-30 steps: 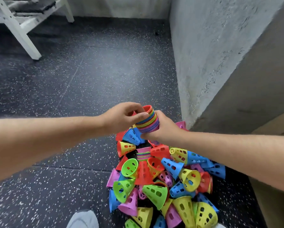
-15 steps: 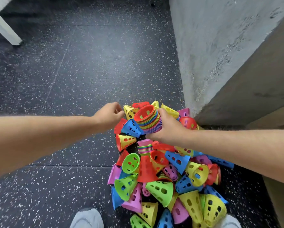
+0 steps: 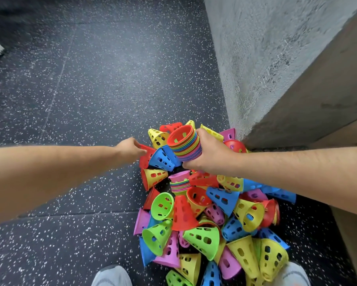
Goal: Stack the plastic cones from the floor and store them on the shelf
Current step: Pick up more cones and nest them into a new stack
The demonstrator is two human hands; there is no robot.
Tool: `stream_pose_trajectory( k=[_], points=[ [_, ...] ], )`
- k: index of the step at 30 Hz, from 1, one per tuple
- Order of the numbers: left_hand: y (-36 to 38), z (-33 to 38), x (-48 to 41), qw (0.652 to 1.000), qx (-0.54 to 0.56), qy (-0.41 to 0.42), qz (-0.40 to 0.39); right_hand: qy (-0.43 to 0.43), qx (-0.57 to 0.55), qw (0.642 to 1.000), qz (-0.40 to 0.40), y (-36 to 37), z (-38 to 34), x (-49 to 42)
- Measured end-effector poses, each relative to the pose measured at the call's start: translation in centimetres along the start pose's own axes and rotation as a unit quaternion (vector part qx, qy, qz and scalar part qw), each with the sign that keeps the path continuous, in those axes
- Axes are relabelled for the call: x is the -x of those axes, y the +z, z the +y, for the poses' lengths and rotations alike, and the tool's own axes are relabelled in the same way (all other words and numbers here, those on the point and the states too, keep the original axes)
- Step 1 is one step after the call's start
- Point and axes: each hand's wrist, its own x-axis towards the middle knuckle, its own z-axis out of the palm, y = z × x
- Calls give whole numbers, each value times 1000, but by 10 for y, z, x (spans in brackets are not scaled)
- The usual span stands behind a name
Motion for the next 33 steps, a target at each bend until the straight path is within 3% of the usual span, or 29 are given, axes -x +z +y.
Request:
stream_pose_trajectory(
  k=[5,9,11,15,20,24,29,33],
  points=[
    [3,-8,1,1000,-4,19,16,-9,7,1000,-9,-3,-5,4],
    [-3,-7,6,961,-211,175,17,-16,6,1000,-10,-6,-1,8],
    [-9,-6,8,952,-235,193,15,-17,7,1000,-6,-6,3,9],
    [-26,5,23,959,-167,218,71,-12,0,1000,-11,-4,4,8],
    [-41,27,70,958,35,228,170,-7,-3,1000,-12,-5,-10,11],
    [-30,32,106,940,125,266,170,-8,10,1000,-18,-2,-20,14],
    [-28,35,123,915,164,279,241,1,13,999,-29,0,-18,21],
    [-30,49,128,904,222,305,202,2,10,1000,-28,-2,-15,27]
  ],
)
